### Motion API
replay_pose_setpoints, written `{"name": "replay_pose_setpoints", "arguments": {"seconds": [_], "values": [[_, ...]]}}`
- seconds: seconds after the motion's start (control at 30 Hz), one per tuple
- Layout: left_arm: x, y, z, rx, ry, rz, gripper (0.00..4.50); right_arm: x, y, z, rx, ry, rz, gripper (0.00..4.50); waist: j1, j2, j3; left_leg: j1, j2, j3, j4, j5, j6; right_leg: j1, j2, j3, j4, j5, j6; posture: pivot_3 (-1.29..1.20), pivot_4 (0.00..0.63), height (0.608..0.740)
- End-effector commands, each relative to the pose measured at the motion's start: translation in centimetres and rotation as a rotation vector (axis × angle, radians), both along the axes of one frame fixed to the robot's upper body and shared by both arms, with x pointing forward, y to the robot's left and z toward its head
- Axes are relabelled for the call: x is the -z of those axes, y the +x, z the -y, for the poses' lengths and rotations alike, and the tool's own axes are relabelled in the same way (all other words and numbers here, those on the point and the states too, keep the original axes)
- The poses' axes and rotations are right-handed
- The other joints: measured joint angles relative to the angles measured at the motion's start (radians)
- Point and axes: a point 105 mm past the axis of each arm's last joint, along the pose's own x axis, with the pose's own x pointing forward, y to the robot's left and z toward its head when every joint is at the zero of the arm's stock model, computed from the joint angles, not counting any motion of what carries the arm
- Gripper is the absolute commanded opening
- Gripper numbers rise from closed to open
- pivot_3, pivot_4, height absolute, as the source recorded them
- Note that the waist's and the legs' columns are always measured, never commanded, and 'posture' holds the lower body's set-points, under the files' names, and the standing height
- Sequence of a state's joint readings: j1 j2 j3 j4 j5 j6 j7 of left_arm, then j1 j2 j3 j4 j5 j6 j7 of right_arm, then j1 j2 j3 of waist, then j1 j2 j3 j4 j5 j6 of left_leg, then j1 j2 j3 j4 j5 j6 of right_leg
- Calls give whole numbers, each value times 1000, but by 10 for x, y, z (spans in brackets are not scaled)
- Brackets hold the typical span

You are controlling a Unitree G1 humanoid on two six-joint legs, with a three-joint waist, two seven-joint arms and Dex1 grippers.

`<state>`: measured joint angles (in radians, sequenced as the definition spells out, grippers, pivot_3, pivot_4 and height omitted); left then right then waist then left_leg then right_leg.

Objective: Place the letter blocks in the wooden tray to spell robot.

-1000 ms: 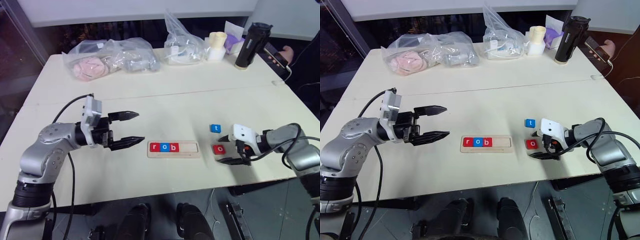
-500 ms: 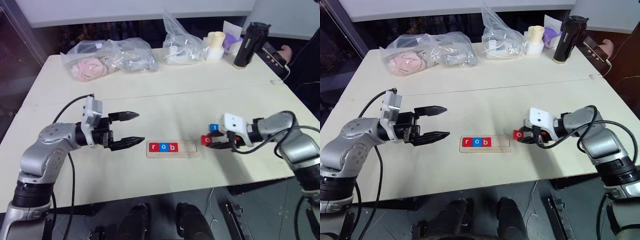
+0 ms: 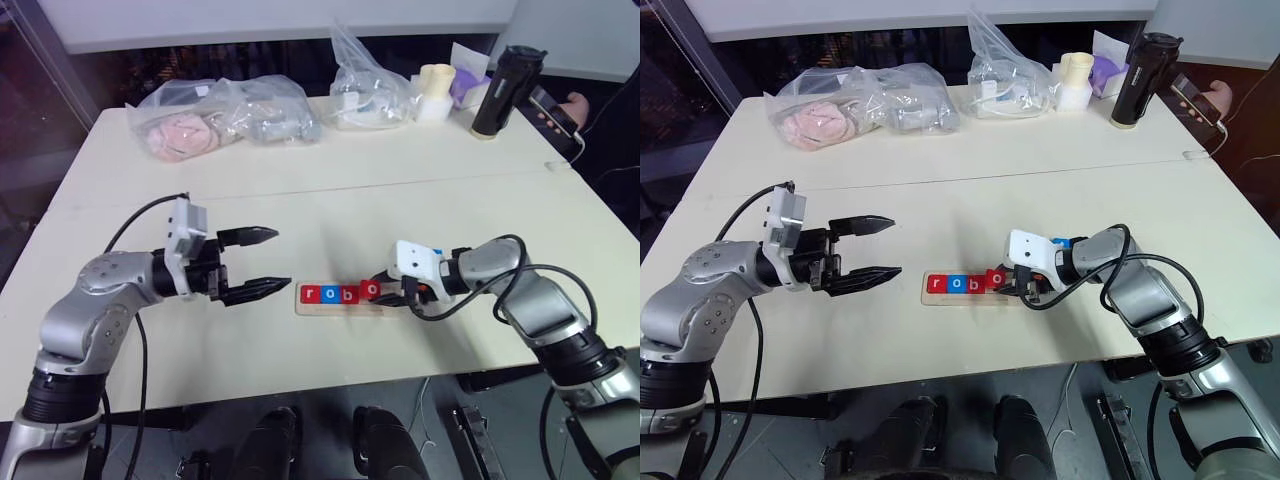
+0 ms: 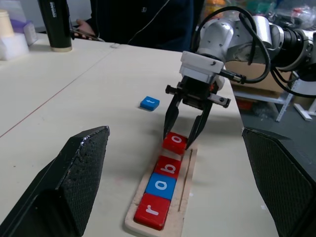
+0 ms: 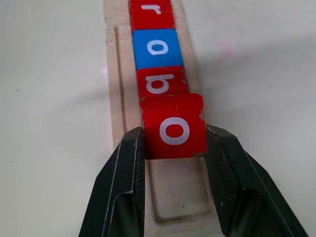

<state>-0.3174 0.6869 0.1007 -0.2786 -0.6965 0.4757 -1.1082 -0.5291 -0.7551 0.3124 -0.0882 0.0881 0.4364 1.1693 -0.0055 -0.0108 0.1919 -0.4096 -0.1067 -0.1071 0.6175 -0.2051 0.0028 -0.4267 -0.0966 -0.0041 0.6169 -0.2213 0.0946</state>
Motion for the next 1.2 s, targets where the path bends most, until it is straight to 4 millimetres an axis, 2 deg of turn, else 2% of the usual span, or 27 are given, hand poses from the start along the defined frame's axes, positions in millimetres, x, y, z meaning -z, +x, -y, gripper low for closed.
{"name": "replay_pose_setpoints", "arguments": {"seconds": [0.03,0.77,0.97,1.0,1.2], "values": [[-7,-4,-1,1,5,33,4500,-6,0,-4,-25,-1,26,1124,-2,0,0,0,0,0,0,0,0,0,0,0,0,0,0,0,150,740],[-5,-6,1,6,7,24,4500,-6,2,-7,-29,1,22,1124,-3,0,0,0,0,0,0,0,0,0,0,0,0,0,0,0,150,740],[-5,-6,2,9,7,21,4500,-7,4,-8,-31,1,28,4151,-4,0,0,0,0,0,0,0,0,0,0,0,0,0,0,0,150,740],[-5,-6,2,9,7,21,4500,-8,4,-8,-31,1,29,4425,-4,0,0,0,0,0,0,0,0,0,0,0,0,0,0,0,150,740],[-5,-6,3,10,6,21,4500,-15,4,-8,-37,4,50,4425,-4,0,0,0,0,0,0,0,0,0,0,0,0,0,0,0,150,740]]}}
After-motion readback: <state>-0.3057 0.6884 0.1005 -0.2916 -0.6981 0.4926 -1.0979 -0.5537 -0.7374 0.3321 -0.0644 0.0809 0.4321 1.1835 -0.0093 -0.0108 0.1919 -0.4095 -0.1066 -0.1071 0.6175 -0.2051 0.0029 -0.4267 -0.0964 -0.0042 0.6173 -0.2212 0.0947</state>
